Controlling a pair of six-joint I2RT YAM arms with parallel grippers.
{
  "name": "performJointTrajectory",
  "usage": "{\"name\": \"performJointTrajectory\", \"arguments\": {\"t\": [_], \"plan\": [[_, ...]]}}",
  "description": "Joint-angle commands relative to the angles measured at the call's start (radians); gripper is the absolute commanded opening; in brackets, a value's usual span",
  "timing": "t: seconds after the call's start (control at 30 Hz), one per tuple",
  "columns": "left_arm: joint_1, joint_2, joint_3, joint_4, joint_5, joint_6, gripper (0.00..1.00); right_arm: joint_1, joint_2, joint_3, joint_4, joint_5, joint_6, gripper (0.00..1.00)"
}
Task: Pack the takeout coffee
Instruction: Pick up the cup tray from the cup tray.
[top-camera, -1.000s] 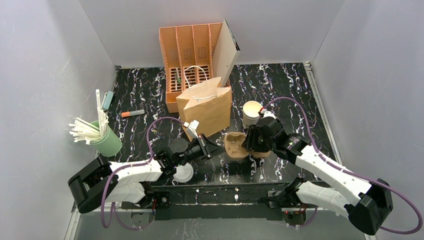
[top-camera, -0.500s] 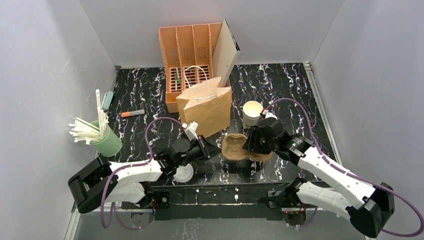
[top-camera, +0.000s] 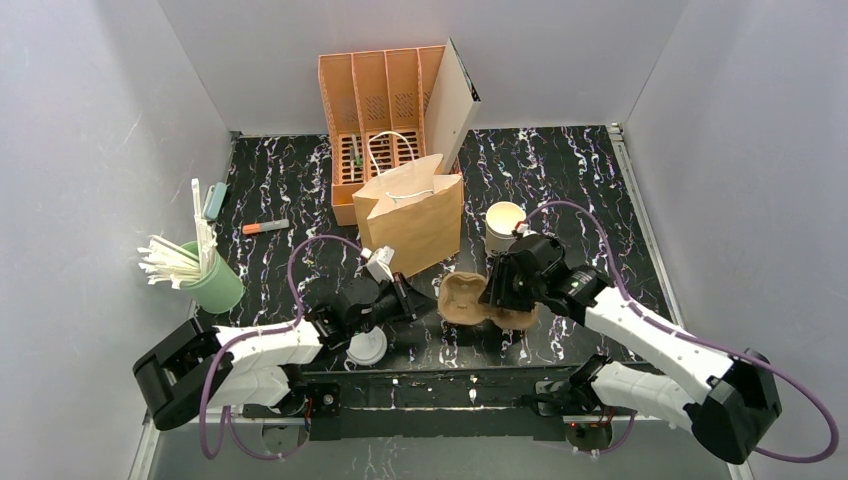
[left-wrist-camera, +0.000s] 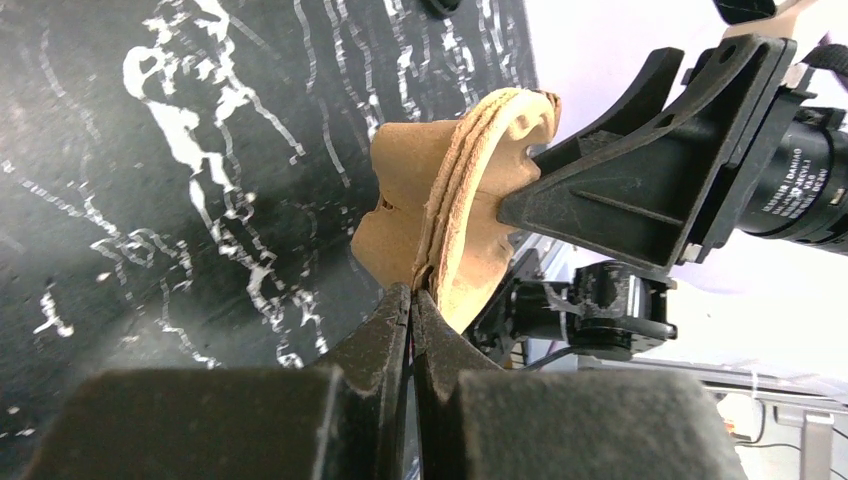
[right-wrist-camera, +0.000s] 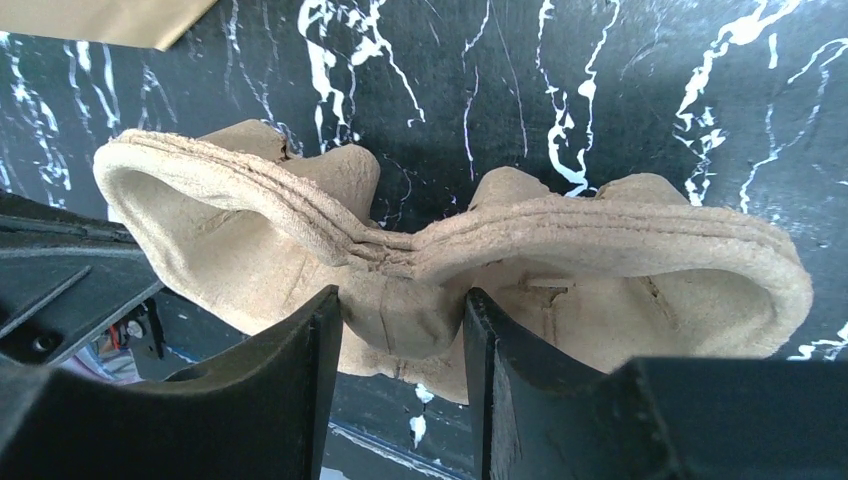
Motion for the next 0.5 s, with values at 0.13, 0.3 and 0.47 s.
{"name": "performJointTrajectory", "arguments": {"t": [0.13,0.3,0.47], "plan": [[0.013,0.111,-0.058,0.042,0.044,-0.004,0.00,0.002,0.157,-0.046,0.192,-0.153,0.011,0.37],[0.013,0.155,-0.068,0.108,0.079,-0.025,0.00,0.007,0.220,-0.069,0.245,-0.104,0.012,0.53],[0.012,0.148,-0.079,0.123,0.078,-0.034,0.00,0.035,0.265,-0.047,0.241,-0.026,-0.001,0.66]]}}
